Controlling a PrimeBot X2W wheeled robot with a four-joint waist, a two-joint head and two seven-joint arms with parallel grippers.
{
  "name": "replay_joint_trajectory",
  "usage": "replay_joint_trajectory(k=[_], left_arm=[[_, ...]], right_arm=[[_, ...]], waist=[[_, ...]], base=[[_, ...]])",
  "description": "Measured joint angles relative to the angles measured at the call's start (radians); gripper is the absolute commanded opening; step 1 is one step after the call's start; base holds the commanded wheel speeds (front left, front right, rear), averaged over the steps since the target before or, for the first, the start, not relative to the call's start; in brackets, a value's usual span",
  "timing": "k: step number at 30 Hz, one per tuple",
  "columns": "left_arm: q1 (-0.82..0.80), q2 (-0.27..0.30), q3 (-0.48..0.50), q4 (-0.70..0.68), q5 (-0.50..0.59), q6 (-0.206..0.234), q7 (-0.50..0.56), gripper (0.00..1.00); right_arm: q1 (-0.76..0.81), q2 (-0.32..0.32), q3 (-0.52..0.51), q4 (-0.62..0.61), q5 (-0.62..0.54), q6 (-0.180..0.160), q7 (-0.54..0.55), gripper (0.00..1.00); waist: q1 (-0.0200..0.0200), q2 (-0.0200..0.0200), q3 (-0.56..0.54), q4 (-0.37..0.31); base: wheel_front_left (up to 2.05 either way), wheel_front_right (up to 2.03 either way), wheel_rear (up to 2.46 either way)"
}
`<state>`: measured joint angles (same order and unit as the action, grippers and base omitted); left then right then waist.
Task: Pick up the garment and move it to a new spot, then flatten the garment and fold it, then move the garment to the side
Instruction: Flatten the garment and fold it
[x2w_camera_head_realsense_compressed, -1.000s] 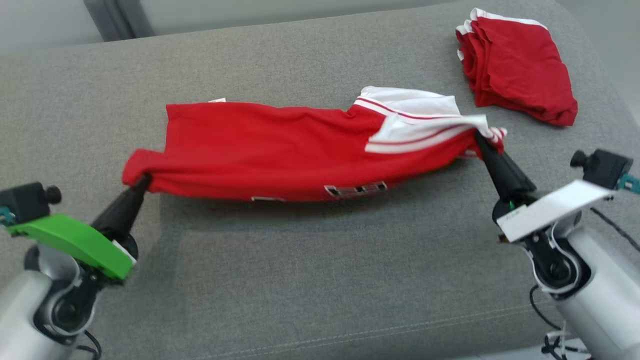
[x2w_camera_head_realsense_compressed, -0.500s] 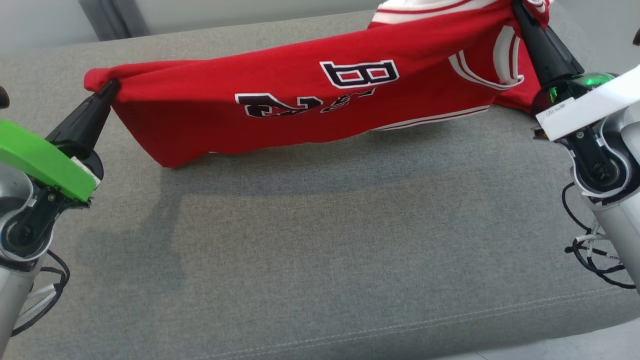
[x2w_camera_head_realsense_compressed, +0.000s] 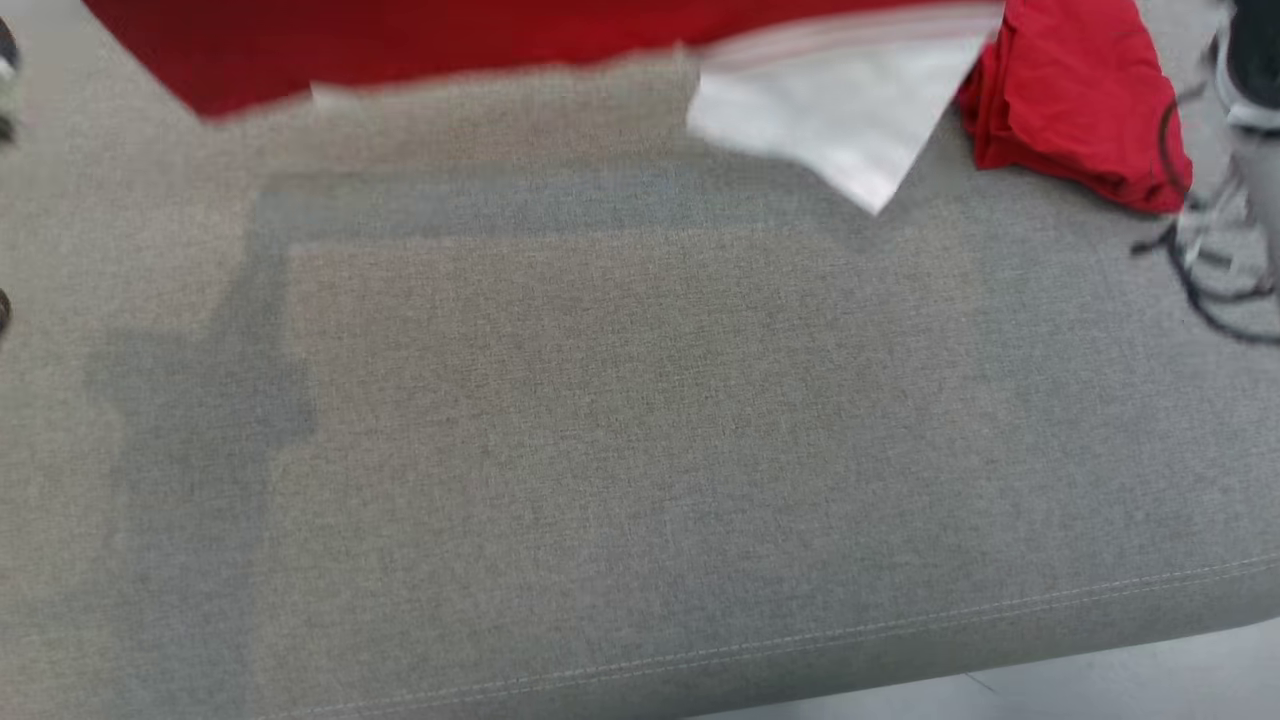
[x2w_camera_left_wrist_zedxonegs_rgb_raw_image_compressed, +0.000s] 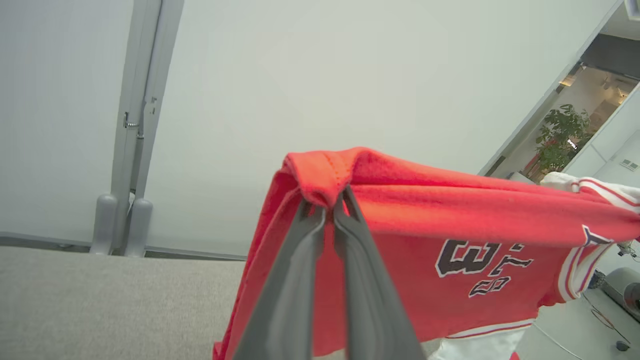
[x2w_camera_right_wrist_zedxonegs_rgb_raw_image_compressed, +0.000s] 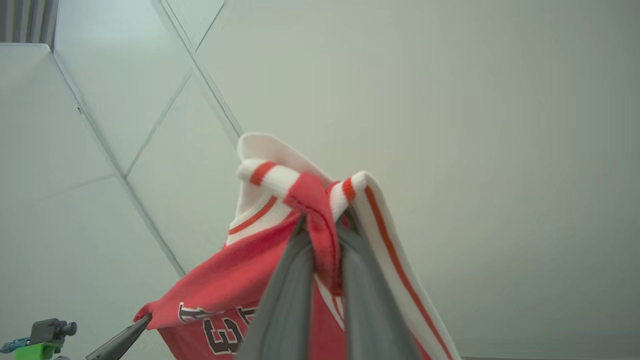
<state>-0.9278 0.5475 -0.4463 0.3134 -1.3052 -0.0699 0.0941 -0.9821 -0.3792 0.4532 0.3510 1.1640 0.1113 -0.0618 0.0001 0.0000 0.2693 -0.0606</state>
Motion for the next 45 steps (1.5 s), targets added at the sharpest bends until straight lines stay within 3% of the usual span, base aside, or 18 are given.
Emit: replay_joint_trajectory(k=[4,8,16,25,35,45], left_arm=[[-0.087,-0.027,0.018,0.017,0.022,-0.014,-0.038,0.0],[-0.042,-0.066,-0.027,0.043,0.024,-0.032,-0.047,0.0],[0.323,-0.112,-0.103,0.103,-0.042,-0.053,-0.061,0.0],[0.625,-0.139,-0.068,0.152,-0.128,-0.062,-0.165,0.0],[0.697,-0.153,-0.068,0.114,-0.113,-0.062,-0.25,0.0],[0.719,-0.113,-0.088,0.002,-0.058,-0.062,-0.301,0.0]], right_arm=[[-0.122,0.021,-0.025,0.001,-0.021,0.003,-0.056,0.0],[-0.065,0.018,0.013,0.016,-0.043,0.004,-0.083,0.0],[0.359,0.03,0.038,0.077,0.033,0.012,-0.142,0.0],[0.747,0.1,0.036,0.097,0.142,0.014,-0.158,0.0],[0.857,0.083,0.008,0.027,0.168,0.021,-0.166,0.0],[0.876,0.047,-0.011,-0.052,0.164,0.02,-0.175,0.0]], waist=[[0.0,0.0,0.022,0.001],[0.0,0.0,0.023,0.017],[0.0,0.0,0.001,0.054],[-0.0001,0.0,-0.021,0.05],[-0.0001,0.0,-0.037,0.034],[-0.0001,0.0,-0.046,0.028]], base=[[0.0,0.0,0.0],[0.0,0.0,0.0],[0.0,0.0,0.0],[0.0,0.0,0.0],[0.0,0.0,0.0],[0.0,0.0,0.0]])
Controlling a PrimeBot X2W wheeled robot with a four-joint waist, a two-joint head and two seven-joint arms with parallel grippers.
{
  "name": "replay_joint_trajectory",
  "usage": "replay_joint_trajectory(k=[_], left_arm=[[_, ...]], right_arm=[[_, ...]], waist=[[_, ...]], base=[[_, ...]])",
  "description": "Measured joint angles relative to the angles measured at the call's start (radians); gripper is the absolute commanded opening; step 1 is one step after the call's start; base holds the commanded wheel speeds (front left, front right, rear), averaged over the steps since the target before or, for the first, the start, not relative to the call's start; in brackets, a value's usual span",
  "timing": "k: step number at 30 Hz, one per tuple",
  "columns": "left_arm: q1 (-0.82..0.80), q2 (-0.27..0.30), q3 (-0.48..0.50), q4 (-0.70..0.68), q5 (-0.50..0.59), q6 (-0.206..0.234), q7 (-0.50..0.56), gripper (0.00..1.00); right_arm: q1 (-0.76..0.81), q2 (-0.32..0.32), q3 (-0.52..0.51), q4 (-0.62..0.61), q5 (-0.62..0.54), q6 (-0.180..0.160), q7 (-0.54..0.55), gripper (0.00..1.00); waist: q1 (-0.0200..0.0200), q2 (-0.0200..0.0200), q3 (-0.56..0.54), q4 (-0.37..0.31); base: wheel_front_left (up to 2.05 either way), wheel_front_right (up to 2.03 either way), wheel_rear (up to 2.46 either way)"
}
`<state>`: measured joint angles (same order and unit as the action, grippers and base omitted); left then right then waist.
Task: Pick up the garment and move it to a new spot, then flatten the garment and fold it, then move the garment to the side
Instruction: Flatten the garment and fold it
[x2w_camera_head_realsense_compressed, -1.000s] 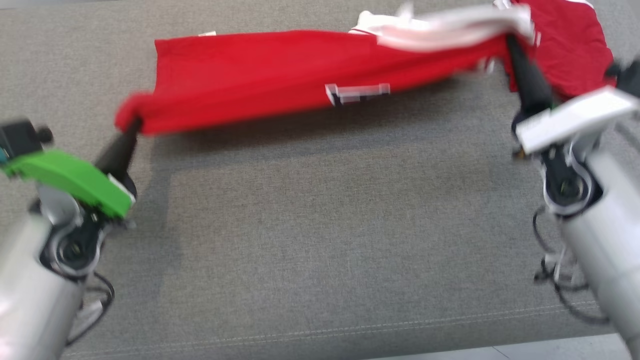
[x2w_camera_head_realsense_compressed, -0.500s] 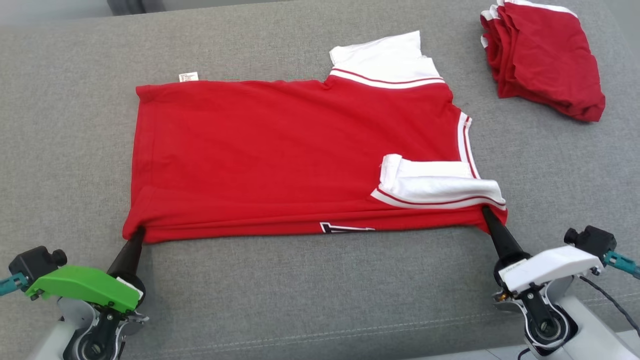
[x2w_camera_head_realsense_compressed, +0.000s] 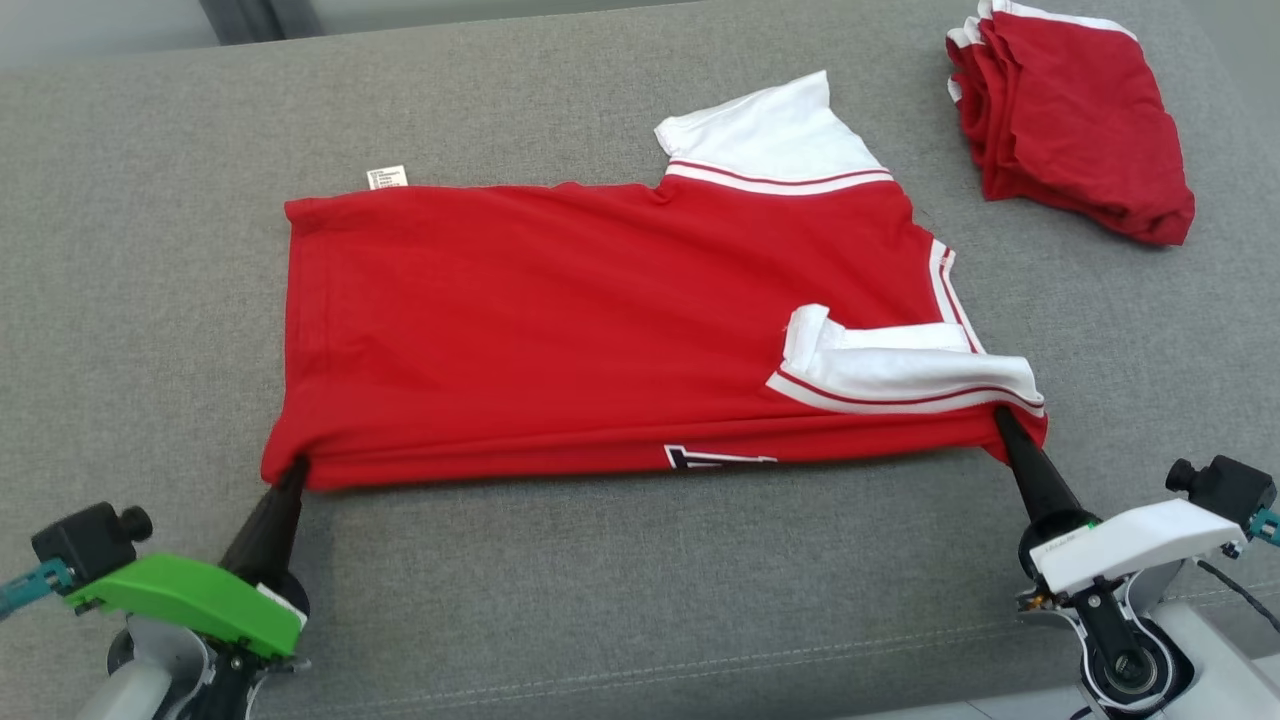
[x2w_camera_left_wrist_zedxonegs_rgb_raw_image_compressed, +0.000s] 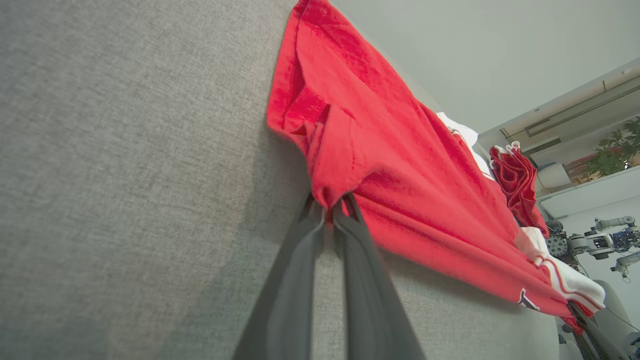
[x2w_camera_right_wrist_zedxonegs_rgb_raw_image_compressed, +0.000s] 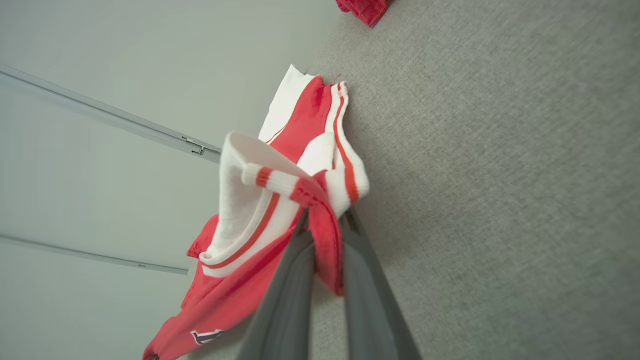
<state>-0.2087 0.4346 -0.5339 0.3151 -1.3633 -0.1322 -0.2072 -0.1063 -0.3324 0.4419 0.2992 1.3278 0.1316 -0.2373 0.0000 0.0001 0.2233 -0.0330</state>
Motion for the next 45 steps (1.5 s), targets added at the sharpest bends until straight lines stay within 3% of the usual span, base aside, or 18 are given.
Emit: replay_joint_trajectory(k=[5,19,20,21,22,23,24,25,26,27,45], left_arm=[[0.056,0.017,-0.046,0.029,0.029,0.0,0.008,0.0],[0.067,0.018,-0.048,0.024,0.029,0.0,0.007,0.0],[0.067,0.018,-0.048,0.022,0.029,0.0,0.006,0.0],[0.068,0.018,-0.048,0.021,0.029,0.0,0.003,0.0],[0.069,0.018,-0.048,0.02,0.029,0.0,0.003,0.0],[0.07,0.018,-0.048,0.02,0.029,0.0,0.003,0.23],[0.072,0.018,-0.048,0.02,0.029,0.0,0.002,0.42],[0.072,0.019,-0.048,0.021,0.029,0.0,0.002,0.67],[0.073,0.019,-0.048,0.021,0.029,0.0,0.002,0.95],[0.073,0.019,-0.048,0.021,0.029,0.0,0.001,1.0],[0.073,0.075,-0.026,-0.002,0.155,0.03,-0.026,1.0]], right_arm=[[0.027,-0.013,0.04,0.012,-0.039,0.0,-0.001,0.0],[0.055,-0.028,0.07,0.032,-0.053,0.0,-0.001,0.0],[0.055,-0.029,0.07,0.032,-0.053,0.0,-0.001,0.05],[0.055,-0.03,0.071,0.032,-0.053,0.0,-0.001,0.24],[0.055,-0.031,0.072,0.032,-0.053,0.0,-0.001,0.33],[0.055,-0.032,0.073,0.034,-0.054,0.0,-0.001,0.44],[0.055,-0.034,0.073,0.037,-0.055,-0.001,-0.007,0.75],[0.055,-0.04,0.072,0.04,-0.055,-0.001,-0.01,1.0],[0.055,-0.045,0.072,0.043,-0.055,-0.001,-0.01,1.0],[0.055,-0.047,0.071,0.045,-0.056,-0.001,-0.01,1.0],[0.048,-0.043,-0.009,0.023,-0.125,-0.001,-0.01,1.0]], waist=[[0.0,0.0,-0.008,0.003],[0.0,0.0,-0.027,0.016],[0.0,0.0,-0.027,0.017],[0.0,0.0,-0.028,0.017],[0.0,0.0,-0.028,0.017],[0.0,0.0,-0.029,0.017],[0.0,0.0,-0.029,0.017],[0.0,0.0,-0.029,0.017],[0.0,0.0,-0.03,0.017],[0.0,0.0,-0.03,0.018],[0.0,0.0,-0.039,0.025]], base=[[0.0,0.0,0.0],[0.0,0.0,0.0],[0.0,0.0,0.0],[0.0,0.0,0.0],[0.0,0.0,0.0],[0.0,0.0,0.0],[0.0,0.0,0.0],[0.0,0.0,0.0],[0.0,0.0,0.0],[0.0,0.0,0.0],[0.0,0.0,0.0]])
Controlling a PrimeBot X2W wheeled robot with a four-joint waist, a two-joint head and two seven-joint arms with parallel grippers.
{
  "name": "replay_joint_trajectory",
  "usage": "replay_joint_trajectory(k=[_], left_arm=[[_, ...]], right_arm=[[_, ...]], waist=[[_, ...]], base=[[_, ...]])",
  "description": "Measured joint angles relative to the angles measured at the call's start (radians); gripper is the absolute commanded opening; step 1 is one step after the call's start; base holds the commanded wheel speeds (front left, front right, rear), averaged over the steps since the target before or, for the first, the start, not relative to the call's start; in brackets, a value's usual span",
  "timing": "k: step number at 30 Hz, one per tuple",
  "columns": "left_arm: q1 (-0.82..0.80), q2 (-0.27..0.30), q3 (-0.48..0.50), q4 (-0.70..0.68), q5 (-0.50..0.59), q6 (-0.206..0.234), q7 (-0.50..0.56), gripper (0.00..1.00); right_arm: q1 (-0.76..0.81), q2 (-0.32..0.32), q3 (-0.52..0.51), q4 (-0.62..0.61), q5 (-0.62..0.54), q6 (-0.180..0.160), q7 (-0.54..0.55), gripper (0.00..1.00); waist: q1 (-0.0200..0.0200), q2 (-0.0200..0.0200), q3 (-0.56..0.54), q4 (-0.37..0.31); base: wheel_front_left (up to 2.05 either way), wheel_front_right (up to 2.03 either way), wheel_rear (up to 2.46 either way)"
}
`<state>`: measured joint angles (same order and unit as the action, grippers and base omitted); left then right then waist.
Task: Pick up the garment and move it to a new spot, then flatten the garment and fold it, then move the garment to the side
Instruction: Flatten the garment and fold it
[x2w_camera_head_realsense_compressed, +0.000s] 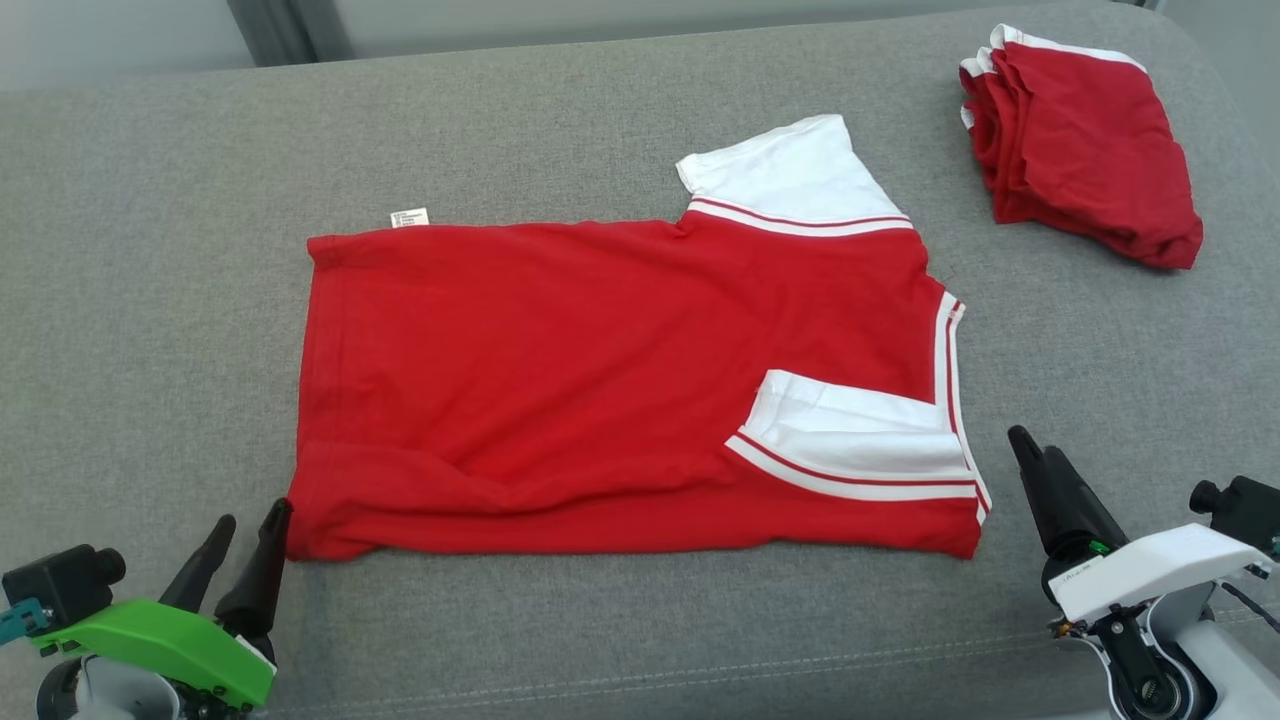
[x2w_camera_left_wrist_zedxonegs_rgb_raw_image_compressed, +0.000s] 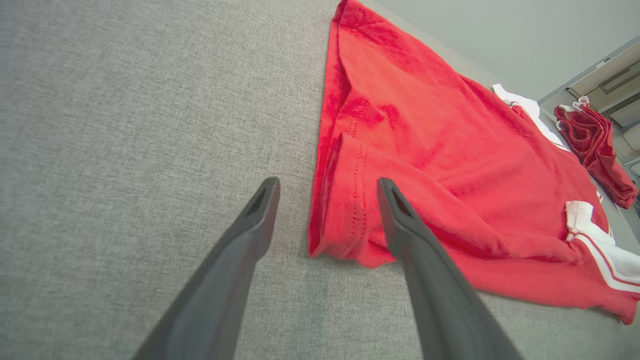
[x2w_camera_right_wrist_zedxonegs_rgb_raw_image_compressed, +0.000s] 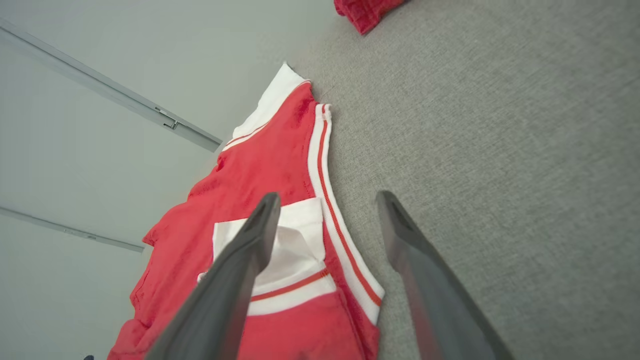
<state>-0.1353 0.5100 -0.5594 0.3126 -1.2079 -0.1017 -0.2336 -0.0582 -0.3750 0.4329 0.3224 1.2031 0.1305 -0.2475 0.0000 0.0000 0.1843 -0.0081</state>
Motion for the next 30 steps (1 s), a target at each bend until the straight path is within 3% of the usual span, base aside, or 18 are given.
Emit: replay_joint_trajectory(k=[15,23,30], left_arm=[[-0.032,-0.036,0.019,-0.082,0.126,0.004,-0.015,1.0],[-0.04,-0.064,0.04,-0.098,0.191,0.006,-0.015,1.0],[-0.041,-0.086,0.1,-0.107,0.288,0.047,-0.015,1.0]], right_arm=[[-0.022,0.017,0.024,-0.031,-0.087,0.0,0.0,1.0],[-0.07,0.017,-0.031,-0.025,-0.189,0.0,0.0,1.0],[-0.082,0.021,-0.095,-0.035,-0.331,-0.041,0.0,1.0]], waist=[[0.0,0.0,-0.004,0.0],[0.0,0.0,-0.008,-0.002],[0.0,0.0,-0.014,-0.003]], base=[[0.0,0.0,0.0],[0.0,0.0,0.0],[0.0,0.0,0.0]])
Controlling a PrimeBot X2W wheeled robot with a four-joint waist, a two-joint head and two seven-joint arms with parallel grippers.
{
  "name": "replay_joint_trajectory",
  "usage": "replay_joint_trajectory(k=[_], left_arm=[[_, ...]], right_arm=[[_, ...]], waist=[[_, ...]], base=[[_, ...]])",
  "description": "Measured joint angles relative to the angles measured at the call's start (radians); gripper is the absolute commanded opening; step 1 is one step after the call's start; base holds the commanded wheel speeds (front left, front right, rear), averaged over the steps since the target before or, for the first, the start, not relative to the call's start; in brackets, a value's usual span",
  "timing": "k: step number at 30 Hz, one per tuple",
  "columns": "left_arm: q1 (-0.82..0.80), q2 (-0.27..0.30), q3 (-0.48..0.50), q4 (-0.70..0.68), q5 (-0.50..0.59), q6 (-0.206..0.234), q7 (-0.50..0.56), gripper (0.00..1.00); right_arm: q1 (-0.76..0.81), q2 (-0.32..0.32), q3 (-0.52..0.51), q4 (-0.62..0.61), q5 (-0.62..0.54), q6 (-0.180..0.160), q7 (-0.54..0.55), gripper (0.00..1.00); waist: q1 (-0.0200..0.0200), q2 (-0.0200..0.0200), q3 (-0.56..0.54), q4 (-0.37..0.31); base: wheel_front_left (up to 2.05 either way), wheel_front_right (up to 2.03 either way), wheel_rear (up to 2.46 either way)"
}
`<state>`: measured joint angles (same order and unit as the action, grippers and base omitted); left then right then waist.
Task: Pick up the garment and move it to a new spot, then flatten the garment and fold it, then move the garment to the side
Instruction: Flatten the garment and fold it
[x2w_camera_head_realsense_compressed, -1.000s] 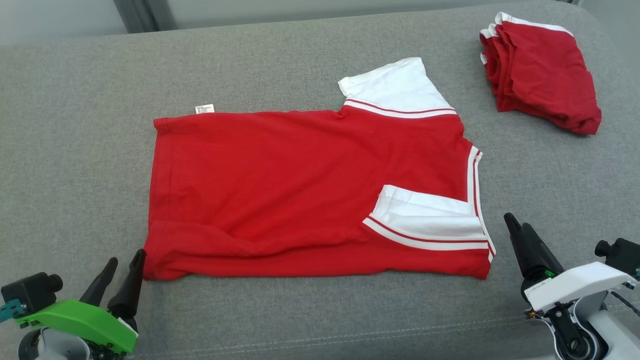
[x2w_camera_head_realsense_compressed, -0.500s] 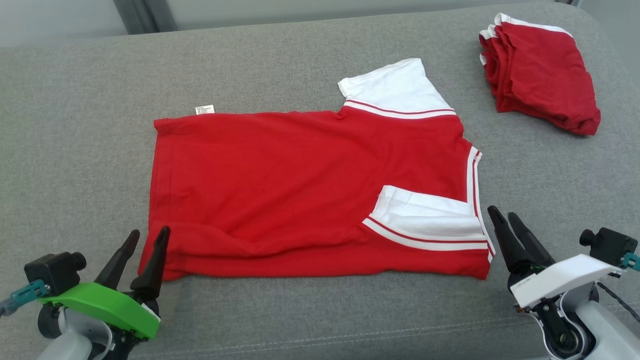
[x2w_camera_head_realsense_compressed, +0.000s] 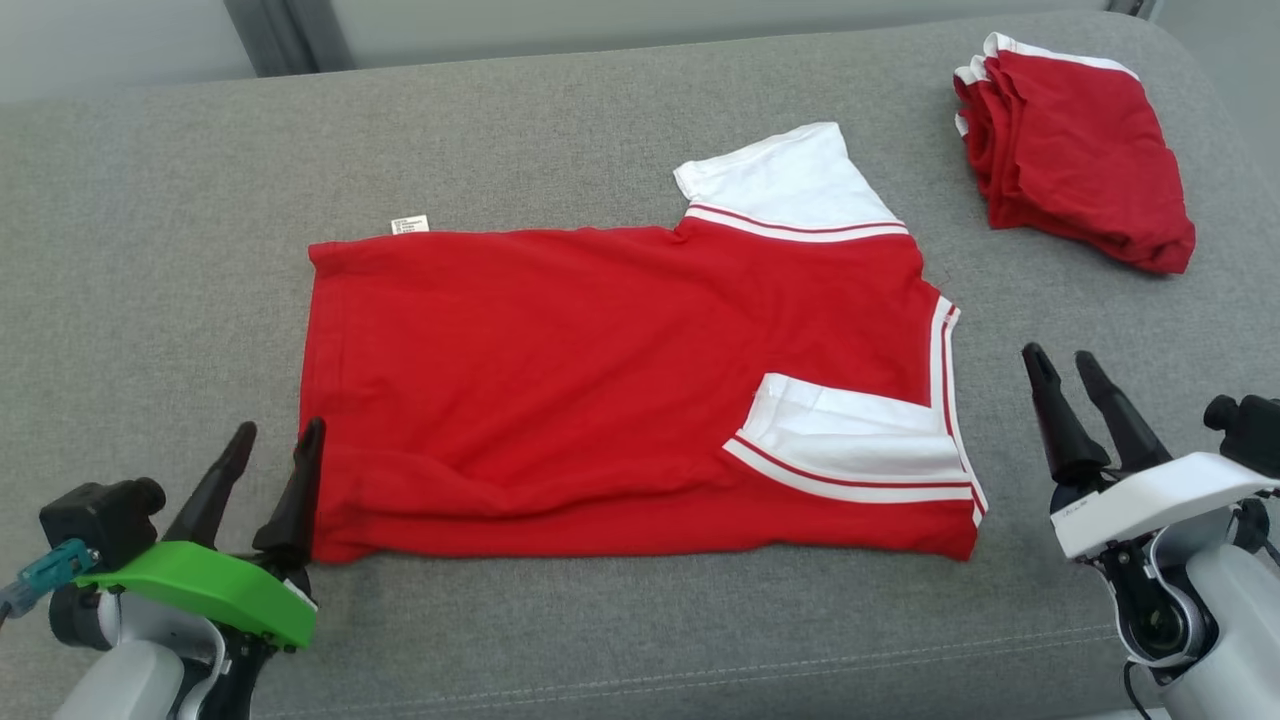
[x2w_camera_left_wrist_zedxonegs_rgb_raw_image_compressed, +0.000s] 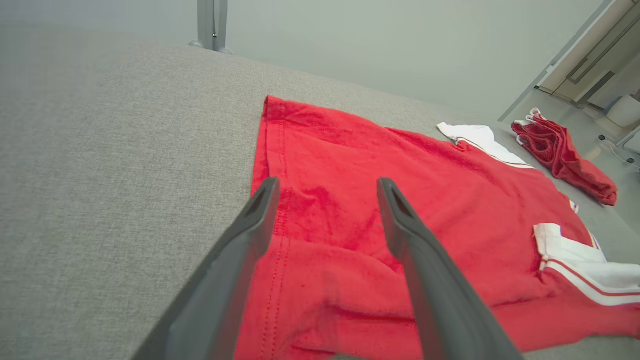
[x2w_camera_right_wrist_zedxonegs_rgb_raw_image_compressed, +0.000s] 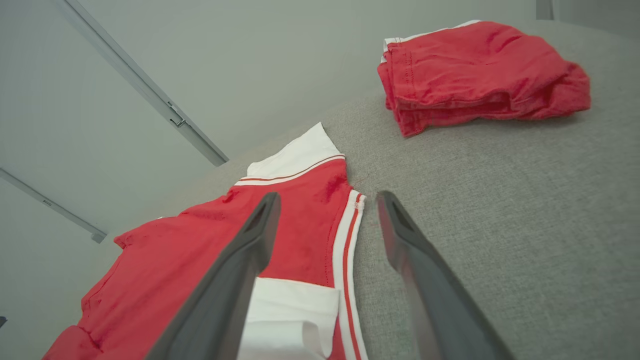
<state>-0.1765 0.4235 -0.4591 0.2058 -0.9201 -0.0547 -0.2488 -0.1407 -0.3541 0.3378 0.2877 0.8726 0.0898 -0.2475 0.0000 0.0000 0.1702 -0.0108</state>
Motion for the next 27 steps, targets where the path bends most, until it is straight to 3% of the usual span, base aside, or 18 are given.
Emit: replay_joint_trajectory(k=[15,19,27], left_arm=[[-0.013,-0.042,0.096,-0.023,0.189,0.085,0.0,1.0],[-0.01,-0.072,0.103,-0.026,0.2,0.087,0.0,1.0],[-0.008,-0.087,0.117,-0.045,0.213,0.086,0.0,1.0]], right_arm=[[-0.021,0.024,-0.052,-0.114,-0.322,-0.076,-0.003,1.0],[-0.018,0.054,-0.05,-0.123,-0.346,-0.091,-0.004,1.0],[-0.016,0.088,-0.029,-0.112,-0.343,-0.079,-0.005,1.0]], waist=[[0.0,0.0,-0.014,-0.013],[0.0,0.0,-0.017,-0.018],[0.0,0.0,-0.007,-0.027]], base=[[0.0,0.0,0.0],[0.0,0.0,0.0],[0.0,0.0,0.0]])
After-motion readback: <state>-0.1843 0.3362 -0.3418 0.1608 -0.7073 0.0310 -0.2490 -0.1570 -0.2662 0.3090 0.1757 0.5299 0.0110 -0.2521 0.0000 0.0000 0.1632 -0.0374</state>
